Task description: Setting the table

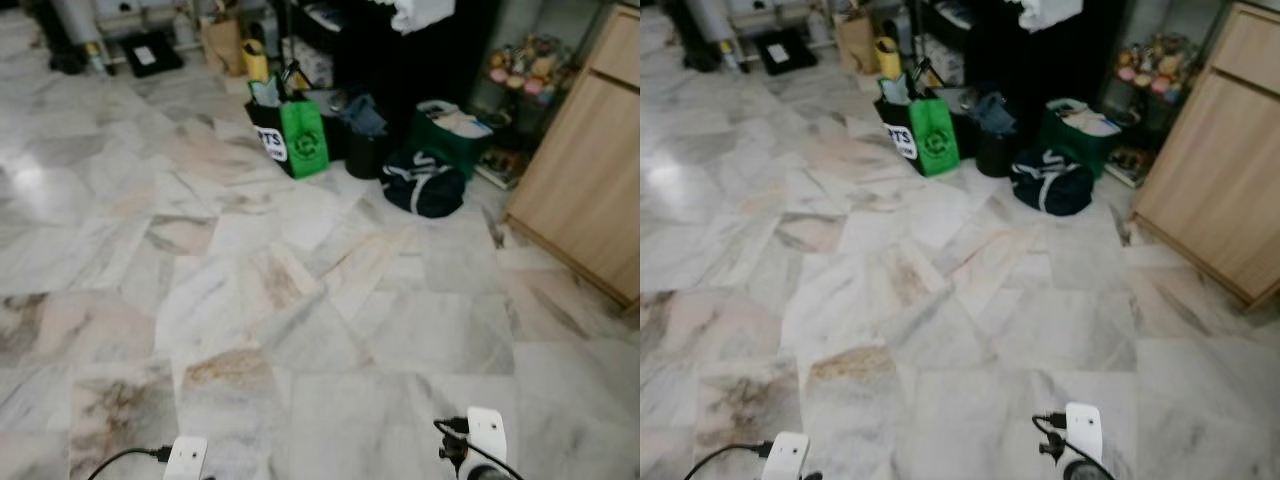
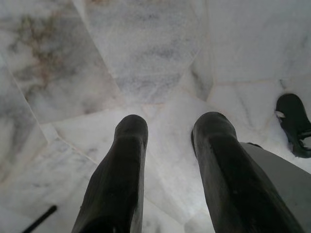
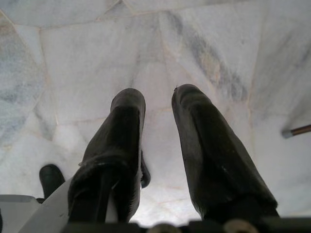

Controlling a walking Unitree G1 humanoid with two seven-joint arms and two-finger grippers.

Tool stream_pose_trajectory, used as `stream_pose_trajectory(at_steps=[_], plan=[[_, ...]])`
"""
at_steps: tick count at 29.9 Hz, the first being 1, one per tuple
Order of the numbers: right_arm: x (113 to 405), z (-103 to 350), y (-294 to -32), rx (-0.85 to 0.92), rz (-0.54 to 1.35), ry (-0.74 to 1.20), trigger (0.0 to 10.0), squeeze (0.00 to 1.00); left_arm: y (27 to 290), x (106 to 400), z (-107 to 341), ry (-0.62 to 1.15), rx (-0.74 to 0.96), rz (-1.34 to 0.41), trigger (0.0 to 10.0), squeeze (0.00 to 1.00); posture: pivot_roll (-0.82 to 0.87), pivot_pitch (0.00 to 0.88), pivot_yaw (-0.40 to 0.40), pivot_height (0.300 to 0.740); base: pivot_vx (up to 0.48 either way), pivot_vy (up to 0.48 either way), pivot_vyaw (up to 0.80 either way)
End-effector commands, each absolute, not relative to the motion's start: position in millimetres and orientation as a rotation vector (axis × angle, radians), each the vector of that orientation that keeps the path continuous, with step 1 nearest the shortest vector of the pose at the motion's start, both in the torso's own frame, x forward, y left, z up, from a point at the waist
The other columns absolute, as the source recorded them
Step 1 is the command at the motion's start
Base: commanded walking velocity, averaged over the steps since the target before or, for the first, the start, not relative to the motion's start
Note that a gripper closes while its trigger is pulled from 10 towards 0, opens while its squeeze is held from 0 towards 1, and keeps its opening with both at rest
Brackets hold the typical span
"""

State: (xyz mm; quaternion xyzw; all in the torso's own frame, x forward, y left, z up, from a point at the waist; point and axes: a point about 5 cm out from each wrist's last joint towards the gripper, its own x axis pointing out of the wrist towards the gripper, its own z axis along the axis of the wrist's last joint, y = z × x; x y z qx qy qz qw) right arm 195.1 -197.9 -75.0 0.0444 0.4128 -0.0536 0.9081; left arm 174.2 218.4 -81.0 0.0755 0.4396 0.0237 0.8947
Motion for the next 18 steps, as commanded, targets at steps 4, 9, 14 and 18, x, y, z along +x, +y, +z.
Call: stream_pose_trajectory(at_steps=[4, 9, 14, 18], plan=[[196.0, -77.8, -176.0, 0.235, -0.098, 0.863, 10.0, 0.00, 228.5, 187.5, -73.7, 0.922, 0.047, 0.066, 10.0, 0.00, -0.08, 0.109, 0.060, 0.740, 0.000, 0.000, -0.80], [196.0, -77.7, -177.4, 0.222, -0.108, 0.864, 10.0, 0.00, 228.4, 187.8, -73.6, 0.922, 0.047, 0.065, 10.0, 0.00, -0.08, 0.107, 0.060, 0.740, 0.000, 0.000, -0.80], [195.7, -77.9, -178.1, 0.212, -0.106, 0.869, 10.0, 0.00, 228.6, 187.9, -73.4, 0.921, 0.047, 0.065, 10.0, 0.00, -0.08, 0.108, 0.060, 0.740, 0.000, 0.000, -0.80], [195.1, -78.3, -178.0, 0.219, -0.110, 0.874, 10.0, 0.00, 228.5, 187.5, -73.6, 0.921, 0.046, 0.066, 10.0, 0.00, -0.07, 0.109, 0.060, 0.740, 0.000, 0.000, -0.76]])
